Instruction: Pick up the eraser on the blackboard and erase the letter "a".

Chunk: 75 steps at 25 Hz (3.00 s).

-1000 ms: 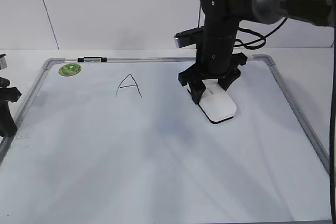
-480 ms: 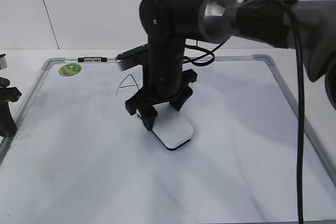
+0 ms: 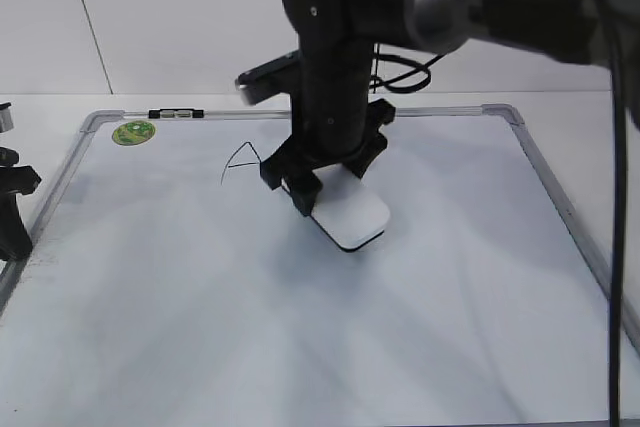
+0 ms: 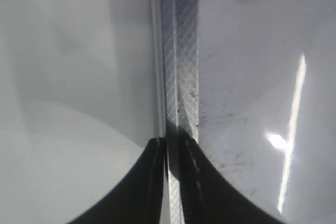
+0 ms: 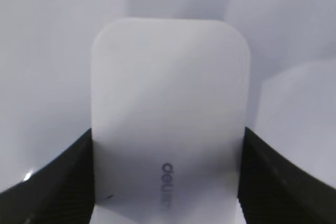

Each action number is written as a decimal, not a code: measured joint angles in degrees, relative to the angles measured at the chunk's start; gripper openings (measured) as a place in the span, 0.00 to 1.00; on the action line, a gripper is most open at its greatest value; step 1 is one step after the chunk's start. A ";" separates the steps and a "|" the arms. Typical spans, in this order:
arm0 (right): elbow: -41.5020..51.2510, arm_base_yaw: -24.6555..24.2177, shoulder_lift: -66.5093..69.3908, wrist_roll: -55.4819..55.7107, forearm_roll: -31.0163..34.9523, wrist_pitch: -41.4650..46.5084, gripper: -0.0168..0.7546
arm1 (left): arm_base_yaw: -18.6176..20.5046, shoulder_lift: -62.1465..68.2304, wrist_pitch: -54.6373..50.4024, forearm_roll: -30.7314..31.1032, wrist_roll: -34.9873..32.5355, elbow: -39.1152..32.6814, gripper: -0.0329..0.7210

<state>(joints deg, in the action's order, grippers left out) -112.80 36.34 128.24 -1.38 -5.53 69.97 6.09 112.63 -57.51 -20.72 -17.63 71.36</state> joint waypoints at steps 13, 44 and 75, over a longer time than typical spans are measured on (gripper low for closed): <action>4.55 -11.22 -10.04 0.00 -0.35 0.17 0.72 | 0.00 0.00 0.00 0.00 0.00 0.00 0.15; 30.05 -26.27 -16.01 8.62 -1.20 -7.40 0.72 | 0.00 0.00 0.00 -0.10 0.00 0.00 0.16; 30.05 -26.27 -15.89 8.71 -2.06 -11.41 0.73 | 0.00 0.00 0.00 -0.18 0.00 0.00 0.16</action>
<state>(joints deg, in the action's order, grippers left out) -82.75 10.07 112.35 7.32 -7.59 58.56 6.09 112.63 -57.51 -20.90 -17.63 71.36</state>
